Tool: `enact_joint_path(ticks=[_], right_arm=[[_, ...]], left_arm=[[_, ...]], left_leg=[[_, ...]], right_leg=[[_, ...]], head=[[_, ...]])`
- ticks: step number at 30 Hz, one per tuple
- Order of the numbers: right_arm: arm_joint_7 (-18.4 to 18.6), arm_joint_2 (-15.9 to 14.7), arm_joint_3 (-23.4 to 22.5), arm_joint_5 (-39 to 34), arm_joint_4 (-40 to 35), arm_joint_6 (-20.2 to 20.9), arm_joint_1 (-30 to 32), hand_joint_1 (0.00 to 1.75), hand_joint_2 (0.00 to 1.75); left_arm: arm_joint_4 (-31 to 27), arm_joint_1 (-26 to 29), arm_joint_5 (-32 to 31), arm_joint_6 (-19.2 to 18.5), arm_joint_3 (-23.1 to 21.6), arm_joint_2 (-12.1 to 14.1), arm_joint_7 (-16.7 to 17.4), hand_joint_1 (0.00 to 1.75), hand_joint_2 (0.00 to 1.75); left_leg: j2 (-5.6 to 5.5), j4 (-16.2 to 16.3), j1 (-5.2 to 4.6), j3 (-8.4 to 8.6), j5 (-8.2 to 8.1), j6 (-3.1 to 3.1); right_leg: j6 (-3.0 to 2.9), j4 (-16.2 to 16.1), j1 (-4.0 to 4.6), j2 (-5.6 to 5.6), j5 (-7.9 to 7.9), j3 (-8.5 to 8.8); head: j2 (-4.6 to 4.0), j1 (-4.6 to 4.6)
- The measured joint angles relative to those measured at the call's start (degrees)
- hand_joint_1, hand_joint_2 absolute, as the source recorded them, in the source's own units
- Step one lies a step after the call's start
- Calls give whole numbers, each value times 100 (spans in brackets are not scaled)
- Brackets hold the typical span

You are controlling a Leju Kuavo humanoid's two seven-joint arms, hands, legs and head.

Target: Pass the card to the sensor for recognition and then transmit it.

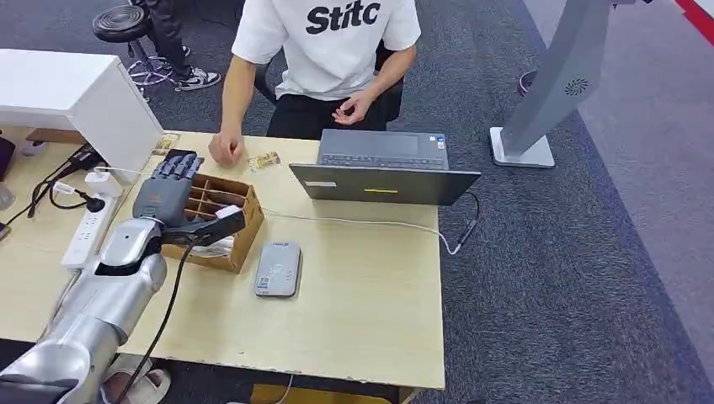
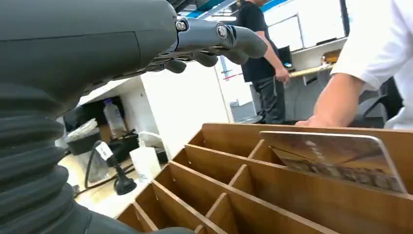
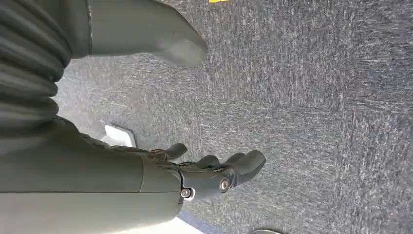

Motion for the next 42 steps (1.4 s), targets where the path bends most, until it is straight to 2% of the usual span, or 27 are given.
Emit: enact_joint_path(ticks=[8, 11, 16, 21, 26, 30, 33, 37, 42], right_arm=[[0, 0, 4, -2, 0, 0, 0, 0, 175], [-2, 0, 4, -57, 0, 0, 1, 0, 175], [-105, 0, 4, -162, 0, 0, 1, 0, 175], [-173, 15, 2, -343, 2, 0, 8, 0, 175], [-212, 26, -20, -510, 7, 0, 14, 0, 175], [-300, 46, -94, -809, 42, 0, 22, 0, 175], [-310, 81, -149, -958, 74, 0, 35, 0, 175], [-317, 114, -177, -1001, 105, 0, 43, 0, 175], [-317, 120, -192, -1003, 122, 0, 46, 0, 175]], left_arm=[[2, 0, 2, 7, 0, -31, 0, 0, 175], [0, -4, 79, 103, 0, -50, -131, 0, 175], [-363, -15, 251, -27, 0, -166, -289, 0, 175], [-1492, 69, 557, -558, -7, -306, -334, 0, 175], [-2495, 223, 715, -778, -142, -352, -256, 0, 175], [-3732, 519, 281, -1043, -569, -269, 390, 0, 175], [-4460, 768, 232, -1204, -879, -138, 584, 0, 175], [-4986, 1041, 227, -1191, -1062, 20, 640, 0, 175], [-5303, 1167, 225, -1191, -1180, 129, 640, 0, 175]], left_leg=[[0, 0, 0, 0, 0, 0], [0, 1, 0, 2, 0, 0], [-2, 3, 0, -1, 0, 0], [-3, 4, -2, -3, -1, 1], [-3, 4, -2, -4, -1, 2], [-5, 2, -1, -6, -3, 3], [-4, 1, -1, -6, -4, 5], [-3, 1, -1, -6, -4, 5], [-3, 1, -1, -5, -3, 5]], right_leg=[[0, 0, 0, 0, 0, 0], [0, 0, 0, 0, 0, 0], [1, 0, 0, -2, 0, 0], [1, -1, -2, -1, 1, 0], [2, -2, -1, -3, 0, -1], [2, -1, -1, -3, 0, -1], [2, -2, -1, -2, -1, -3], [2, -2, -1, -3, -1, -5], [2, -2, -1, -3, 0, -4]], head=[[0, 2], [0, 2], [0, 0], [0, 0], [0, 2], [0, 0], [0, 2], [0, 0], [0, 0]])
